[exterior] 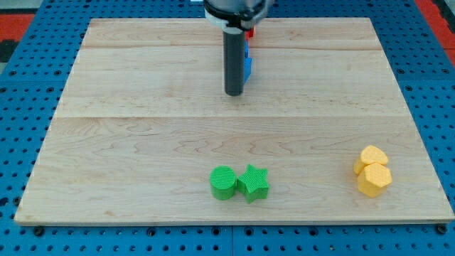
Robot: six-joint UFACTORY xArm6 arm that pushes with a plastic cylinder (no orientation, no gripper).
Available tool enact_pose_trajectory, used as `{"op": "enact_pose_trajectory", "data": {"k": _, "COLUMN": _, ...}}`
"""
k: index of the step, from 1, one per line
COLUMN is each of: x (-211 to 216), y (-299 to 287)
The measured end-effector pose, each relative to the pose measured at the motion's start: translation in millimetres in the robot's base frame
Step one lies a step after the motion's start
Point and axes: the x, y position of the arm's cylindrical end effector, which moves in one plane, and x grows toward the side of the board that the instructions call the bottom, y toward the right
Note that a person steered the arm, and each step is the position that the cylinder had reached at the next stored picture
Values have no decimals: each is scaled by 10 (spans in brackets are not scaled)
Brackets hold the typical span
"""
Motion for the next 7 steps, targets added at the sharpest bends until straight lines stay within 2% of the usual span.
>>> {"op": "enact_pose_trajectory", "data": {"k": 1, "x": -60, "y": 187}}
{"op": "enact_pose_trajectory", "data": {"k": 2, "x": -361, "y": 157}}
{"op": "enact_pose_trajectory", "data": {"k": 3, "x": -463, "y": 11}}
{"op": "enact_pose_trajectory", "data": {"k": 5, "x": -141, "y": 4}}
{"op": "enact_pose_trajectory", "data": {"k": 7, "x": -118, "y": 4}}
